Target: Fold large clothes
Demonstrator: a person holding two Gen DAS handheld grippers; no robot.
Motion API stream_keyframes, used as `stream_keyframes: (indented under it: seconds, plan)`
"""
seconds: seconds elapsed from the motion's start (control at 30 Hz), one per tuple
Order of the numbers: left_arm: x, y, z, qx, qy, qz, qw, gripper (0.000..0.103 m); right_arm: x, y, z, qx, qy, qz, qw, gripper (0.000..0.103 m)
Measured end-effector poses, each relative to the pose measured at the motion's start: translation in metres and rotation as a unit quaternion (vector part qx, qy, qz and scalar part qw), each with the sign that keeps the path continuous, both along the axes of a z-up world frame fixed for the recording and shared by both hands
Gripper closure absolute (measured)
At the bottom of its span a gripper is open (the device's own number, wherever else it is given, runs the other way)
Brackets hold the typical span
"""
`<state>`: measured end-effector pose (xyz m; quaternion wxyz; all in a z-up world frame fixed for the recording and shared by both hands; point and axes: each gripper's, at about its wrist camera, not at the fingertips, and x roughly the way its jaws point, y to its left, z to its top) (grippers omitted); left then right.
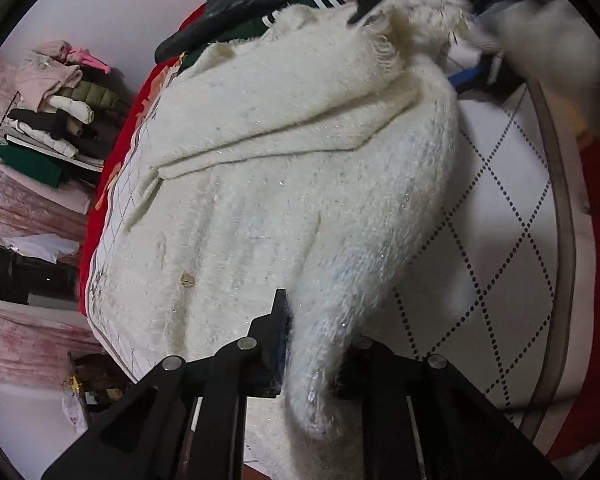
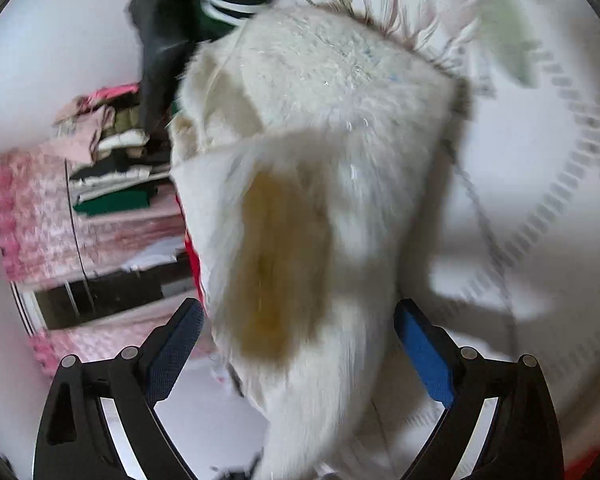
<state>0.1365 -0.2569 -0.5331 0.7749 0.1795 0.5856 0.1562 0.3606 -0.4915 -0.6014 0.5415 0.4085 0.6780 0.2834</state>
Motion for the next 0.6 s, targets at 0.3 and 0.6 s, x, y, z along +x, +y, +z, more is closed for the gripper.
stream_keyframes:
  seconds: [0.3, 0.6]
  plan:
    - [-0.01, 0.022, 0.036, -0.071, -0.015, -0.017, 0.9972, 0.093, -0.007, 0.019, 0.032, -0.06, 0.01, -0.065, 0.996, 0.082]
    - [-0.053, 0.084, 0.122, -0.195, -0.012, -0.047, 0.9797, 0.093, -0.072, -0.01, 0.177, -0.167, -0.004, -0.072, 0.983, 0.082]
